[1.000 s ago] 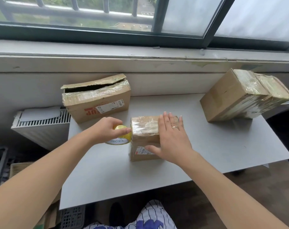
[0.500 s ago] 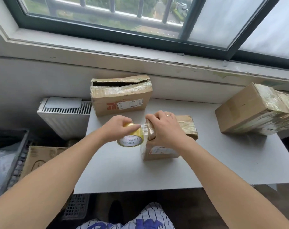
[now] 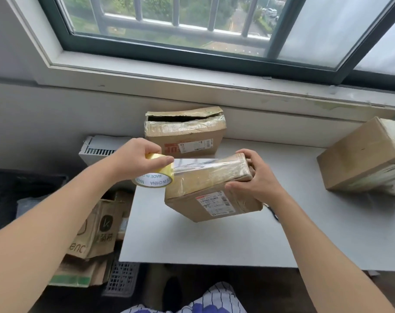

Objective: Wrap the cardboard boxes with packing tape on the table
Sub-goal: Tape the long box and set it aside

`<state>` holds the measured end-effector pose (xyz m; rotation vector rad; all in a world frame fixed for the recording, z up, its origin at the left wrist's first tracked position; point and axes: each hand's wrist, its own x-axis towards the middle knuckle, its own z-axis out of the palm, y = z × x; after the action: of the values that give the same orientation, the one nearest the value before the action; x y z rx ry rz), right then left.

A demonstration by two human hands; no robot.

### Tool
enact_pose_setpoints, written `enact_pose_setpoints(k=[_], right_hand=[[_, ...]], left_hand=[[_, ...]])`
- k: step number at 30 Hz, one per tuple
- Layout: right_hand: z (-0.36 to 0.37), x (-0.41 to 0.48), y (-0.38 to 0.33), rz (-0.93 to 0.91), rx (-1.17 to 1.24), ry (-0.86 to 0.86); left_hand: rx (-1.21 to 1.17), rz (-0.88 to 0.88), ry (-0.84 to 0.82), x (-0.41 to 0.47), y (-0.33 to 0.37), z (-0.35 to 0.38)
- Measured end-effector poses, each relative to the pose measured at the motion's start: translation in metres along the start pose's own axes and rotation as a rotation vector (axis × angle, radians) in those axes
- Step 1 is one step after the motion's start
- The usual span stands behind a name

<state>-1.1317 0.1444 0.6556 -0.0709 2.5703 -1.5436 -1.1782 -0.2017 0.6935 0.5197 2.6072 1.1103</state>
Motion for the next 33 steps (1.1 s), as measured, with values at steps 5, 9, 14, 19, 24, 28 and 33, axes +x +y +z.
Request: enact_pose_setpoints(k=[5,9,14,19,24,28,33], right_hand=[[-0.022,-0.008,0.031,0.087,0.065,-0.023],[-0.042,-0.024,0.060,0.168,0.009,-0.027],[-0.053,-0.037,0.088,0.243,-0.001,0.009],[-0.053,-0.053,0.110,0.275,-0.014,0.041],[-0.052,-0.054,0.111,0.268,-0.009,0.034],[-0.051,-0.055,0.112,0.265,-0.007,0.031],[-0.052,-0.055,0.111,0.267,0.008,0.025]], left_hand=[[0.053,0.001,-0.068,0.012,0.011,0.035],[0.095,0.035,-0.136,0.034,0.030,0.060],[0.270,0.095,-0.192,0.052,0.043,0.063],[0.411,-0.007,-0.261,0.044,0.006,0.054],[0.286,-0.024,-0.194,0.040,-0.010,0.069],[0.207,-0.024,-0.170,0.039,-0.008,0.064],[0.190,0.023,-0.185,0.053,0.000,0.050]])
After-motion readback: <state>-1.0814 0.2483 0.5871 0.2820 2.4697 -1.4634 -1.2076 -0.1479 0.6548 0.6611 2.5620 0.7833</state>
